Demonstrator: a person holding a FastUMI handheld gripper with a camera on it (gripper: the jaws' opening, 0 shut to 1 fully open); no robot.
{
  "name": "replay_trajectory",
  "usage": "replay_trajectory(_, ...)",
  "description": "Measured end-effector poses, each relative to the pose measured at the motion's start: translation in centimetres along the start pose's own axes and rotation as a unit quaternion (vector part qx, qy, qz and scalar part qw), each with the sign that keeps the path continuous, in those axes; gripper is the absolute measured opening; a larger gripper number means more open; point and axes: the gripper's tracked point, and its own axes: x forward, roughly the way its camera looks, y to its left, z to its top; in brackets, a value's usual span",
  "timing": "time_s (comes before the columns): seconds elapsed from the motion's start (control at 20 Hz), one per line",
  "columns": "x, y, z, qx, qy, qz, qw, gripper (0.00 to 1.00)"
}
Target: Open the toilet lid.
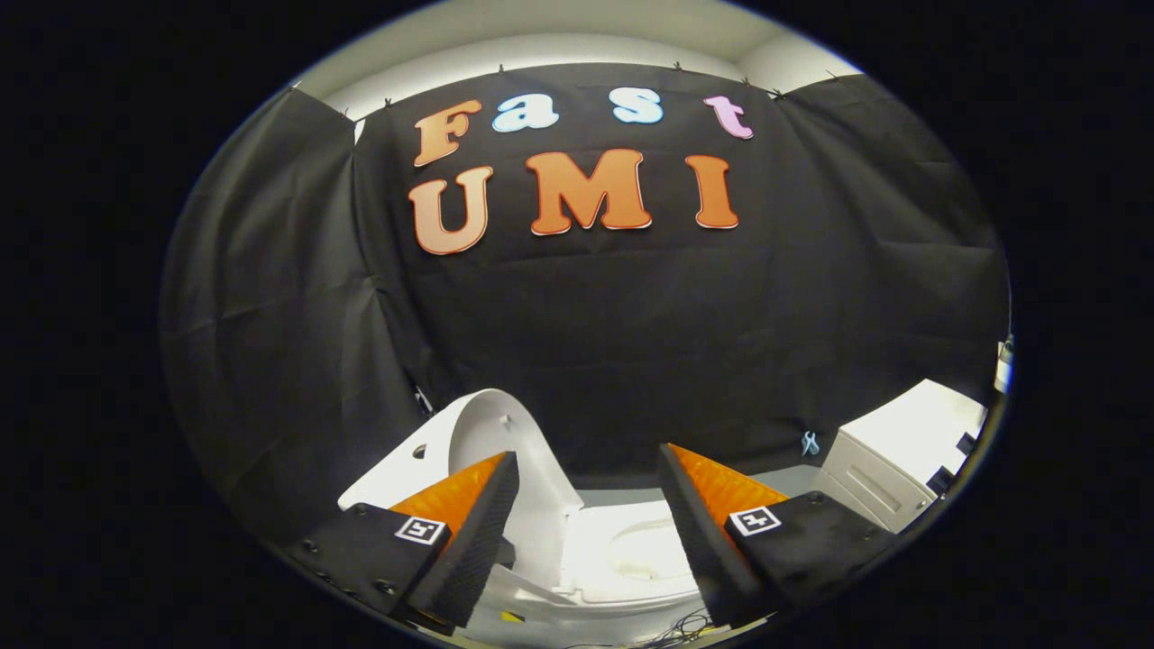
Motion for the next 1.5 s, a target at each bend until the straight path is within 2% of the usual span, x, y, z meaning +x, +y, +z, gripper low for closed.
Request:
replay_trajectory(0.35, -1.8, -4.9, 5.2, 0.003, -0.038, -0.023, 0.999, 0.98)
replay_trajectory(0.6, -3.6, -6.5, 7.6, -0.012, -0.057, -0.029, 0.998, 0.98)
replay_trajectory(1.5, -5.0, -4.8, 7.7, -0.01, -0.072, -0.019, 0.997, 0.98)
